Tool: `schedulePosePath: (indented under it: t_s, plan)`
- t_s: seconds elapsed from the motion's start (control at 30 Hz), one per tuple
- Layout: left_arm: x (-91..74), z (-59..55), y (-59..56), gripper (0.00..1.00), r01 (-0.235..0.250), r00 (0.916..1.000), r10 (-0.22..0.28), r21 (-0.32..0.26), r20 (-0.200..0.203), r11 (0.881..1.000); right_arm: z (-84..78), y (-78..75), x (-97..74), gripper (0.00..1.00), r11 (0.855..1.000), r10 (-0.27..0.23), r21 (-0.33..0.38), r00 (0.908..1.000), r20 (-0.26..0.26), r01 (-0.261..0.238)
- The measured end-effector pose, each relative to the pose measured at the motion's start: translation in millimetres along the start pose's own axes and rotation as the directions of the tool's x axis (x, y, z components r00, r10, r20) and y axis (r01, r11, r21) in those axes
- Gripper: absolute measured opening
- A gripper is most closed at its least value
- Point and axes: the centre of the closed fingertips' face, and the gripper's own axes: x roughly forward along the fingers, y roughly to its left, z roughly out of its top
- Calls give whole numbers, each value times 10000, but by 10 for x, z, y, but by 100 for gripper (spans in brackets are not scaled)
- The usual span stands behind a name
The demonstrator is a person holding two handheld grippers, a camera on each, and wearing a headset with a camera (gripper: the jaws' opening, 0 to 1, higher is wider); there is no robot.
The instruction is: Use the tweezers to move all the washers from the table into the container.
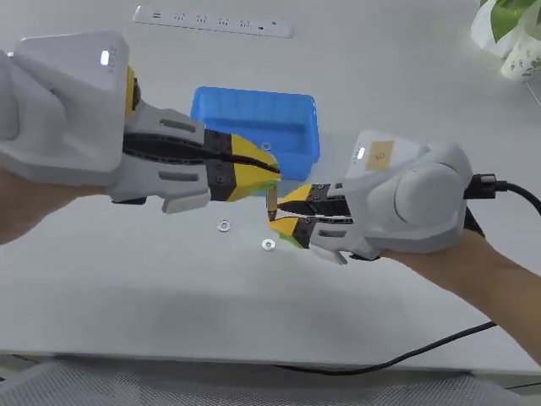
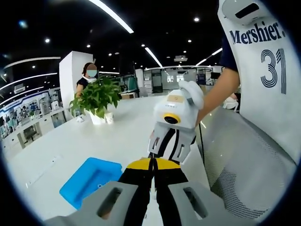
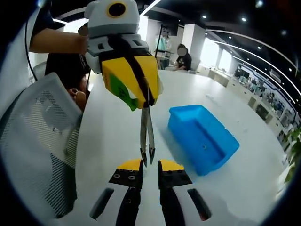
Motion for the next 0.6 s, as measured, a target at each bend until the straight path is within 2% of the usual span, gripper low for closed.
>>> schedulePosePath:
  t_s: [0.17, 0.43, 0.6]
  plan:
    - [10, -57, -48, 4, 151, 9999, -149, -262, 69, 9995, -75, 78, 29, 13, 9997, 161, 166, 9999, -57, -160]
    - [54, -200, -117, 4, 246, 9997, -251, -617, -61, 9978, -184, 154, 76, 13, 9988, 378, 320, 9990, -254, -370]
    - [64, -209, -136, 4, 236, 9997, -238, -536, -32, 9983, -213, 176, 86, 13, 9983, 439, 391, 9986, -299, -427]
